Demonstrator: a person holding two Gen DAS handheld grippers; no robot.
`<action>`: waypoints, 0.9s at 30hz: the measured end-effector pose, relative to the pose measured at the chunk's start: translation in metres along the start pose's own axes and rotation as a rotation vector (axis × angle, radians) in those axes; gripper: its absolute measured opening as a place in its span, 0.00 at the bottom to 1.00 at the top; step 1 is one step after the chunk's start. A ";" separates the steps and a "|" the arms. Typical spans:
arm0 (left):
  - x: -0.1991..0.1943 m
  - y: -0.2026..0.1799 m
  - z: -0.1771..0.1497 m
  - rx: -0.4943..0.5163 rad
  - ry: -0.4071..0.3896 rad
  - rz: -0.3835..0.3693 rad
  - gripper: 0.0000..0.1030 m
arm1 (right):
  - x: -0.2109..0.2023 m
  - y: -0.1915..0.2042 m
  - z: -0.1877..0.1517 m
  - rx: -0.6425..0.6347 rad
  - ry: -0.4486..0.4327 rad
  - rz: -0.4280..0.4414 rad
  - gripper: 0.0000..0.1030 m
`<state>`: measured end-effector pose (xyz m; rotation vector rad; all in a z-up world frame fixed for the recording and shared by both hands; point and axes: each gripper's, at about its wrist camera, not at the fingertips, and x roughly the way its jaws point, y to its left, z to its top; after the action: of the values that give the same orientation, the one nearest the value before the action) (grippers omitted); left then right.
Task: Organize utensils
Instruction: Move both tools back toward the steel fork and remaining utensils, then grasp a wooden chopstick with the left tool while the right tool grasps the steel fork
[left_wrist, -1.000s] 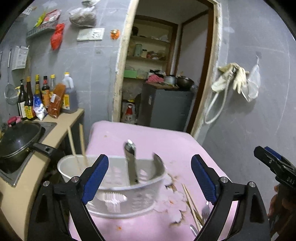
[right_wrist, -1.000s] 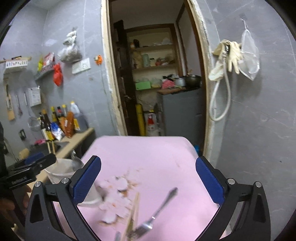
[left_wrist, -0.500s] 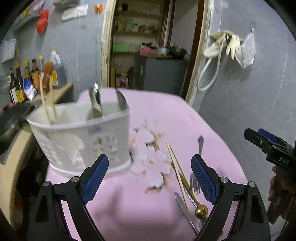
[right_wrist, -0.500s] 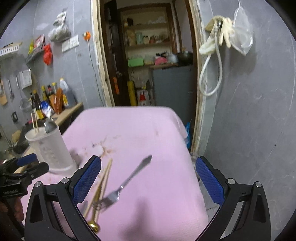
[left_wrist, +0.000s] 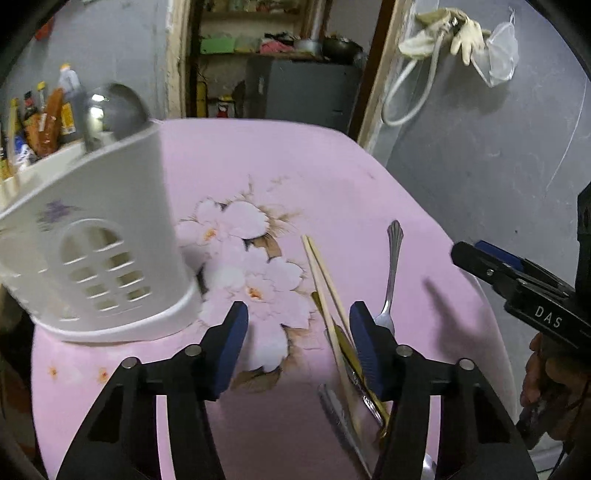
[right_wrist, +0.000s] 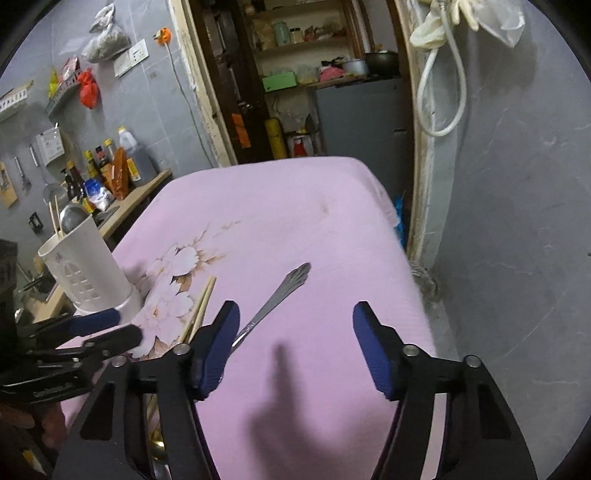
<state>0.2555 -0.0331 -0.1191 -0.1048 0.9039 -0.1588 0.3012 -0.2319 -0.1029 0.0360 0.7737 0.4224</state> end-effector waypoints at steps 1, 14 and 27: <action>0.004 0.000 0.001 0.004 0.013 -0.009 0.39 | 0.004 0.001 -0.001 -0.002 0.007 0.011 0.53; 0.049 0.000 0.012 -0.017 0.144 -0.037 0.09 | 0.032 -0.001 -0.006 0.001 0.078 0.061 0.46; 0.057 0.008 0.018 -0.069 0.173 -0.022 0.06 | 0.057 0.004 0.007 0.015 0.137 0.067 0.39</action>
<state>0.3050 -0.0348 -0.1529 -0.1674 1.0809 -0.1590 0.3411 -0.2059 -0.1350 0.0477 0.9122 0.4866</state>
